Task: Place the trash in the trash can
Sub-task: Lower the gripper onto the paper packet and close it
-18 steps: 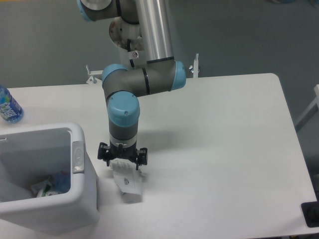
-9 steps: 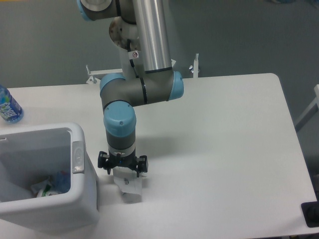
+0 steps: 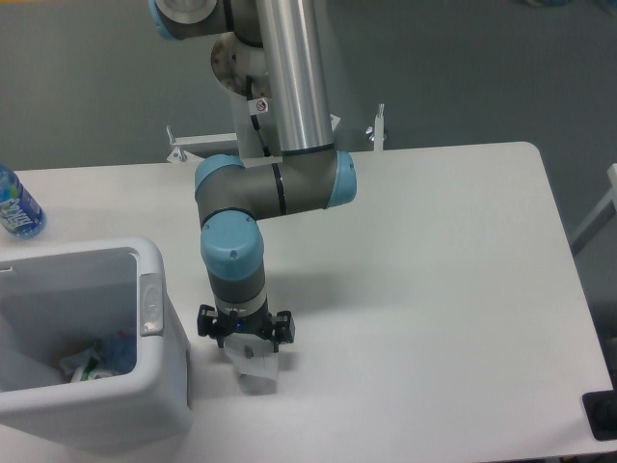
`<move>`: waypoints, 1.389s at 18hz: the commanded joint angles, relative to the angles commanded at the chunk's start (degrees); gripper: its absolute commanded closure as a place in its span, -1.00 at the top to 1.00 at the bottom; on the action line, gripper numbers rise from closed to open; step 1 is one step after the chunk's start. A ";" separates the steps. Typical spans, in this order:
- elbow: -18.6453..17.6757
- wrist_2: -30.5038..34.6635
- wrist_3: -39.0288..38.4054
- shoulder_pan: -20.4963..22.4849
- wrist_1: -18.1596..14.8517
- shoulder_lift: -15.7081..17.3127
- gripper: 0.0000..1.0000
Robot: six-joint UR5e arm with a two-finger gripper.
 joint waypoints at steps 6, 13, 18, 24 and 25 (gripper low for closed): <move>0.53 0.00 0.09 0.97 -0.09 0.00 0.74; 0.62 0.00 0.09 1.05 -0.09 0.09 -0.24; 0.62 0.00 0.18 1.49 -0.09 0.35 -0.83; 2.98 -0.61 0.26 4.56 -0.09 5.70 -0.94; 3.25 -1.14 0.26 5.61 -0.26 8.15 -0.94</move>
